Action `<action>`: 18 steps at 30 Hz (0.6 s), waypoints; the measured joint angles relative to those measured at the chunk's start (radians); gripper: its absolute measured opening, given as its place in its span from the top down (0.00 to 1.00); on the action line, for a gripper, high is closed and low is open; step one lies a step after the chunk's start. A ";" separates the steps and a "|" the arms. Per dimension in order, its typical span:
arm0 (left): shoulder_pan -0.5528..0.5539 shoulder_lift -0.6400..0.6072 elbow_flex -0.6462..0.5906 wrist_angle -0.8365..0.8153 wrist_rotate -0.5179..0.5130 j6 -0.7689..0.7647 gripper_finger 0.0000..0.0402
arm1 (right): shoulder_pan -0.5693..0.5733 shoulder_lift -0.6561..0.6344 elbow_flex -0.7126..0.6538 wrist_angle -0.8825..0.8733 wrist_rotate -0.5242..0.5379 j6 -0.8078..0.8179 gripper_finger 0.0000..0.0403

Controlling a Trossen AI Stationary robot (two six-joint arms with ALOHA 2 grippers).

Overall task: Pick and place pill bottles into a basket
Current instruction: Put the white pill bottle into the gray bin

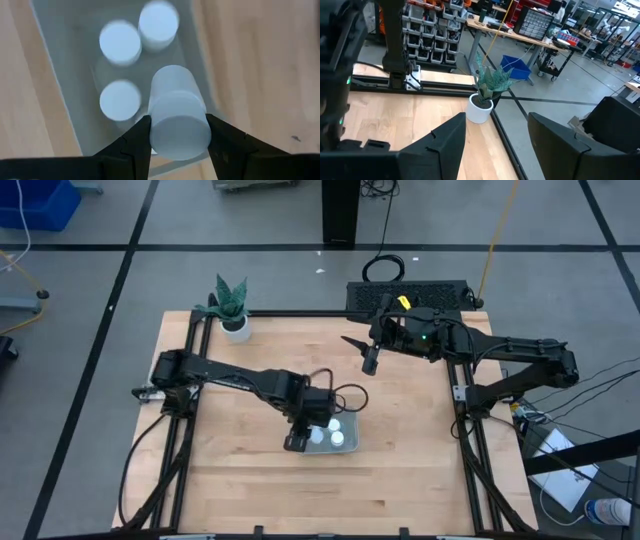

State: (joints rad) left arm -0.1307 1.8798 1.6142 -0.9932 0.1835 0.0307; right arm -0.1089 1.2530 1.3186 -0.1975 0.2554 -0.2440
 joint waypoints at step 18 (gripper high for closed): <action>-0.005 0.111 0.079 -0.076 -0.001 0.023 0.60 | 0.000 0.000 0.000 -0.001 -0.025 0.008 0.48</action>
State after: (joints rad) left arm -0.1358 1.9903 1.6928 -1.0690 0.1829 0.0541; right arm -0.1089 1.2530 1.3186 -0.1986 0.2302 -0.2363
